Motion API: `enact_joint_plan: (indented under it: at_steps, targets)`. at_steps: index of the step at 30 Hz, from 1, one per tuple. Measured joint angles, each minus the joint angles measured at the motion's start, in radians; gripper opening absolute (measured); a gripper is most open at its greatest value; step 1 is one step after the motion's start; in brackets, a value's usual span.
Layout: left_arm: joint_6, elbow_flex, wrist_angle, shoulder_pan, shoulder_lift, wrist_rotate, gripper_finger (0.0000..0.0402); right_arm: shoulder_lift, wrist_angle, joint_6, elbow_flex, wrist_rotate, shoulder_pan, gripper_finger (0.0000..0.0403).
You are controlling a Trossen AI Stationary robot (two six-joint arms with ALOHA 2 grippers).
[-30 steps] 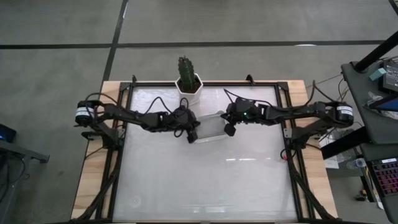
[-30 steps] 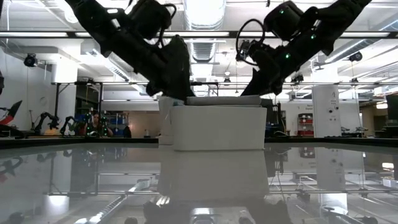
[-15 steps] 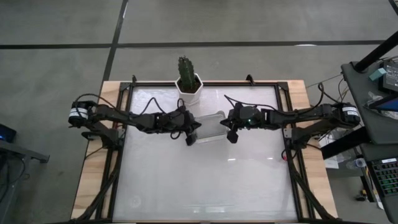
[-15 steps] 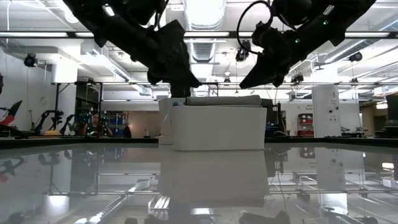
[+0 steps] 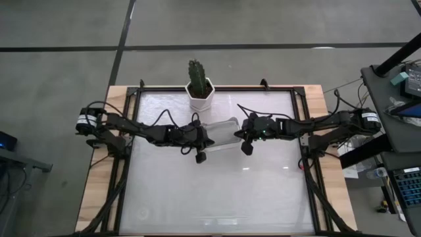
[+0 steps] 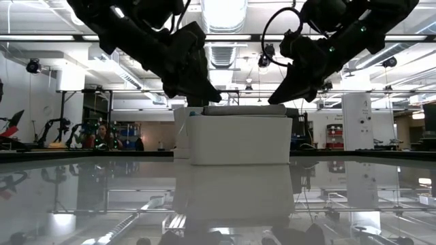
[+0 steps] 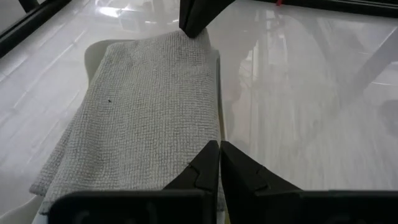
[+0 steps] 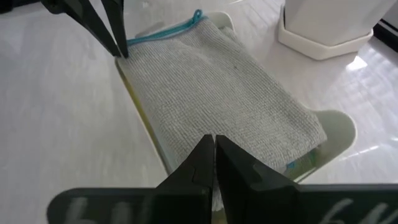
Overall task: Fold microfiber towels
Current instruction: Put the gray towel into the bin
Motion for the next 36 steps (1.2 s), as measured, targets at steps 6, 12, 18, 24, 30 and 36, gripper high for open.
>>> enact_joint_plan:
  at_steps: [6, 12, 18, 24, 30, 36]
  targets:
    - [0.000, 0.000, 0.002, 0.000, 0.000, -0.001, 0.0000, 0.000, 0.027, 0.010, -0.020, 0.000, 0.000, 0.0008]
    - [-0.028, -0.002, -0.006, 0.001, 0.018, -0.015, 0.0000, 0.000, 0.121, 0.023, -0.066, 0.000, 0.000, 0.0008]
    - [-0.048, -0.001, -0.002, 0.003, 0.043, -0.016, 0.0000, 0.008, 0.135, 0.034, -0.076, 0.000, 0.000, 0.0008]
    - [-0.076, 0.000, -0.022, 0.008, 0.043, -0.016, 0.0000, 0.068, 0.138, 0.037, -0.077, 0.000, 0.000, 0.0008]
    - [-0.106, 0.000, -0.066, 0.008, 0.051, -0.016, 0.0000, 0.101, 0.154, 0.045, -0.077, 0.001, 0.000, 0.0008]
    - [-0.106, 0.000, -0.063, 0.008, 0.050, -0.016, 0.0000, 0.095, 0.159, 0.038, -0.077, 0.000, 0.000, 0.0008]
